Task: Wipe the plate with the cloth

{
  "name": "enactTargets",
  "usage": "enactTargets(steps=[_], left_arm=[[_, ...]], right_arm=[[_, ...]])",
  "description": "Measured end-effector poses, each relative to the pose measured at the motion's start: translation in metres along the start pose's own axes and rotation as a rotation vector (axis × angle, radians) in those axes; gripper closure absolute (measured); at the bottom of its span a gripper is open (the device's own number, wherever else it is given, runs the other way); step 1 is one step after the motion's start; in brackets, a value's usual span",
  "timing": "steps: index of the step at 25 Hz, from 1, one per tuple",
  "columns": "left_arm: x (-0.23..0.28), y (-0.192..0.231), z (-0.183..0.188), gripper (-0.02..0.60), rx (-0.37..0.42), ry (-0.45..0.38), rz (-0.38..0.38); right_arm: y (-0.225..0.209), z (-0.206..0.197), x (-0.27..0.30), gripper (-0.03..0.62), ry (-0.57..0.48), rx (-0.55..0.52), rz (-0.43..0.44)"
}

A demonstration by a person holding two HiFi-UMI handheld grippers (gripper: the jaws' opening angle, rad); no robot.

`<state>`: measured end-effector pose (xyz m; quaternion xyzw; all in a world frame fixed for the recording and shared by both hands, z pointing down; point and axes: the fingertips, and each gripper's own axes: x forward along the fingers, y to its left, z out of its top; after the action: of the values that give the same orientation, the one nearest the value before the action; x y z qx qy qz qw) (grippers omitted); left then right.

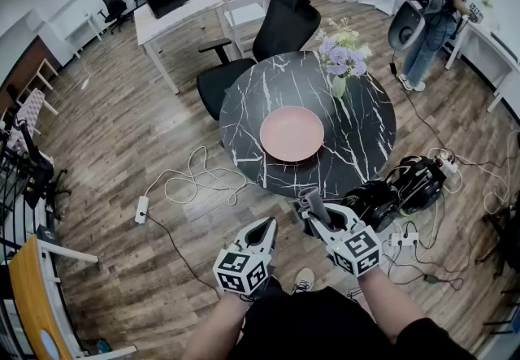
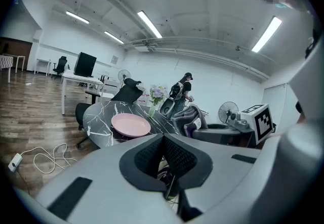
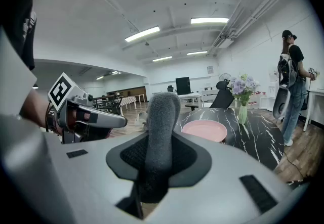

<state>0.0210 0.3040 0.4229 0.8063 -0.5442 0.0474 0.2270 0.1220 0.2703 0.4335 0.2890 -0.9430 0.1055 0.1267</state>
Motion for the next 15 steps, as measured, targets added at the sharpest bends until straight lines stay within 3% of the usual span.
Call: enactTargets(steps=[15], left_arm=[[0.003, -0.004, 0.007, 0.563, 0.009, 0.002, 0.016]], right_arm=[[-0.01, 0.01, -0.008, 0.488, -0.045, 0.045, 0.007]])
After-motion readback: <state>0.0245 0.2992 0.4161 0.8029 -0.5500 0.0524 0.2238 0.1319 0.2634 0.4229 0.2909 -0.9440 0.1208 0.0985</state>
